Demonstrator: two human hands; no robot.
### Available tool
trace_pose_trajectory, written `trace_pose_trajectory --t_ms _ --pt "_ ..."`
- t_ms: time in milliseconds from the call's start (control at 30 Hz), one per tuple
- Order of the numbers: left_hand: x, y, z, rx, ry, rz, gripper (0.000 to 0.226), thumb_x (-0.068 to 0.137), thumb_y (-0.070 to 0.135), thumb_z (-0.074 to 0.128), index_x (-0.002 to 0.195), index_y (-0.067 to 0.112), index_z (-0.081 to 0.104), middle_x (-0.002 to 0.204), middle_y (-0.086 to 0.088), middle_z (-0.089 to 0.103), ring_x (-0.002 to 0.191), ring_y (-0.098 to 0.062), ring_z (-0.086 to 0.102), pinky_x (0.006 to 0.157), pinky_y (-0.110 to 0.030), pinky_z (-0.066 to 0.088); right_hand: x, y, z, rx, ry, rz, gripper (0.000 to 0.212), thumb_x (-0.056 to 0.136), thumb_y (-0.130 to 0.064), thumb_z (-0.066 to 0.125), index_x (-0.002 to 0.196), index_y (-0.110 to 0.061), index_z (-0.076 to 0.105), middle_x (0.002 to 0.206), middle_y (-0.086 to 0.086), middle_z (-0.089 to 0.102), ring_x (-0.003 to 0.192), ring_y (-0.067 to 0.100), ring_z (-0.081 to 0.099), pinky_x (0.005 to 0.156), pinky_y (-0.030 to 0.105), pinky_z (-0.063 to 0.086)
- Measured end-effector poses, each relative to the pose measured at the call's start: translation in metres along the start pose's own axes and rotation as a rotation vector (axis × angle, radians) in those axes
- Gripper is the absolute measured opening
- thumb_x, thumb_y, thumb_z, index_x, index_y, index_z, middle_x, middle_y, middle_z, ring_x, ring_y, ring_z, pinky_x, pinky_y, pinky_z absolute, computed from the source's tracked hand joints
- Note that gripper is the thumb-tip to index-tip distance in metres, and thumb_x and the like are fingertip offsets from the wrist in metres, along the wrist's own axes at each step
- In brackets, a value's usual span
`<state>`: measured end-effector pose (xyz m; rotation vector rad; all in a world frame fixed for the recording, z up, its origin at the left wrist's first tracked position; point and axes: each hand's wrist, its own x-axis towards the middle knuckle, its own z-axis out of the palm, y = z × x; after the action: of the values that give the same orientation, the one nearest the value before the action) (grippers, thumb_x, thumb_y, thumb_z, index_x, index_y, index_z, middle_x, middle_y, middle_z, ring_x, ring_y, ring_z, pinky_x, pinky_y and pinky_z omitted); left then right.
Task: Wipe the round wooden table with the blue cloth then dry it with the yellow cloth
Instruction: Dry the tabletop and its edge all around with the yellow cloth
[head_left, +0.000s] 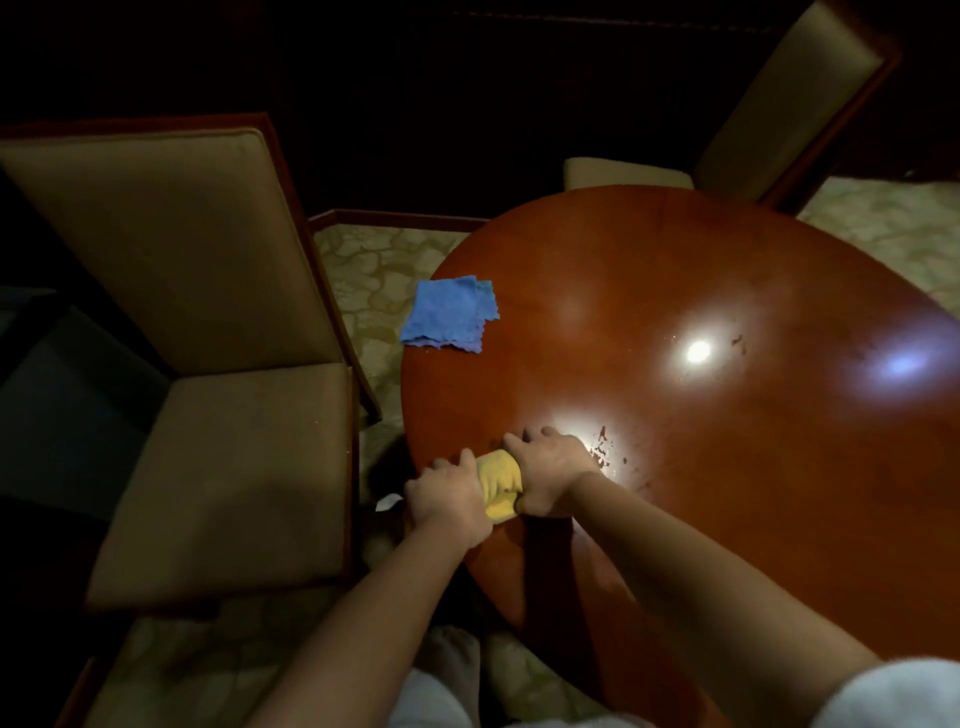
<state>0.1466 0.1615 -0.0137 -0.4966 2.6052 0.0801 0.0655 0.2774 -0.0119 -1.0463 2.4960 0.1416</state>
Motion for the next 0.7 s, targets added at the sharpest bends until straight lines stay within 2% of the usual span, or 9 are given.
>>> trace_pose_trajectory --t_ms 133,300,567,700 --pt "-0.011 0.001 0.006 -0.028 0.000 -0.014 0.061 0.078 0.040 0.066 0.127 0.023 0.034 0.119 -0.009 0.050 0.106 -0.026 0.053 0.082 -0.037 0.046 -0.010 -0.005 0.004 -0.018 0.022 -0.017 0.058 0.073 -0.043 0.064 0.121 -0.020 0.040 0.116 0.009 0.049 0.107 0.029 0.048 0.072 0.034 0.039" --pt "0.003 0.001 0.005 -0.090 -0.009 -0.050 0.060 0.074 0.043 0.069 0.122 0.026 0.039 0.115 -0.005 0.053 0.103 -0.023 0.054 0.084 -0.037 0.048 0.003 -0.003 0.000 -0.027 -0.010 -0.015 0.056 0.071 -0.043 0.066 0.117 -0.022 0.043 0.108 0.006 0.054 0.100 0.027 0.053 0.068 0.031 0.040" --pt "0.045 0.004 -0.013 -0.082 0.071 -0.071 0.057 0.074 0.044 0.066 0.122 0.026 0.041 0.116 -0.004 0.053 0.106 -0.024 0.053 0.082 -0.037 0.043 0.039 0.011 -0.012 0.009 0.030 0.056 0.057 0.070 -0.042 0.065 0.119 -0.023 0.044 0.113 0.004 0.053 0.104 0.027 0.052 0.070 0.032 0.041" --pt "0.062 0.005 -0.021 -0.092 0.083 -0.080 0.055 0.075 0.043 0.065 0.121 0.024 0.042 0.116 -0.005 0.054 0.106 -0.024 0.054 0.083 -0.037 0.045 0.059 0.018 -0.019 -0.011 0.057 0.058 0.057 0.068 -0.044 0.067 0.117 -0.025 0.044 0.111 0.003 0.054 0.100 0.025 0.053 0.069 0.032 0.043"
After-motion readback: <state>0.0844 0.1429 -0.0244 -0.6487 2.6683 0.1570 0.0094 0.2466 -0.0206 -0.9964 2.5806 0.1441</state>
